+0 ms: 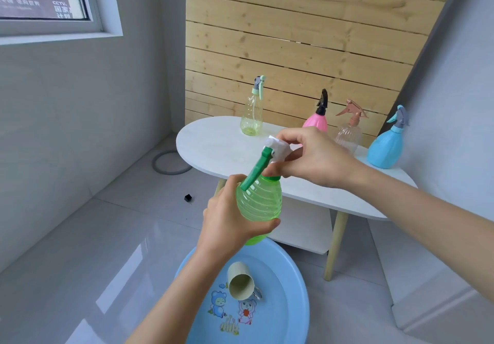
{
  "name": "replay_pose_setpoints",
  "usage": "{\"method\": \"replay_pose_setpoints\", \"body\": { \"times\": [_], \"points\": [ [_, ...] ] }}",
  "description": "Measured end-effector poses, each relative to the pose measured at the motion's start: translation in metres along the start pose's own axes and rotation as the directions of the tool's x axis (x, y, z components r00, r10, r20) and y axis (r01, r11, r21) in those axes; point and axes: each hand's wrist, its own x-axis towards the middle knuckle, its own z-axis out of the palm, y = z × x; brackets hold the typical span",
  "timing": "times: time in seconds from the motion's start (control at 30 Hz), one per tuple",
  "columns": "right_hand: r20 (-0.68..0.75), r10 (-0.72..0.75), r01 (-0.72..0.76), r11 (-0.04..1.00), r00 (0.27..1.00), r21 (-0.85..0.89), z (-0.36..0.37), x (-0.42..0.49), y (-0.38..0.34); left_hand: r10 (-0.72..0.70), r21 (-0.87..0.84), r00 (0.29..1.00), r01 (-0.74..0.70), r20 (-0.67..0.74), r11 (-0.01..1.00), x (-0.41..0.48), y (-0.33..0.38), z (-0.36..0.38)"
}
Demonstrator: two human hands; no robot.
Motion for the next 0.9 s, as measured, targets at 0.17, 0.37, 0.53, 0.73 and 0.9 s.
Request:
{"method": "replay_pose_setpoints", "body": {
  "times": [0.17,0.37,0.53,0.73,0.9],
  "points": [
    [0.108,-0.032,0.060,0.961,0.994,-0.269,-0.011,0.003,-0.010,-0.002,-0.043,0.998,0.005,0.063,0.999,-0.002,0.004,0.000],
    [0.325,-0.028,0.053,0.996,0.945,-0.067,-0.026,0.007,-0.010,0.010,-0.017,0.996,-0.009,0.088,1.000,-0.001,-0.004,-0.002],
    [0.174,-0.092,0.108,0.990,0.980,-0.088,-0.009,0.002,0.003,0.018,0.039,1.000,-0.018,0.013,0.999,-0.005,-0.002,0.002],
    [0.092,-0.071,0.081,0.990,0.993,-0.112,-0.003,-0.011,0.009,0.036,0.114,0.999,-0.035,-0.014,0.993,-0.013,0.001,0.015],
    [0.119,-0.007,0.002,0.999,0.993,0.044,-0.018,-0.018,0.009,0.061,0.083,0.998,-0.063,0.026,0.995,-0.011,0.009,0.015]
  ]
}}
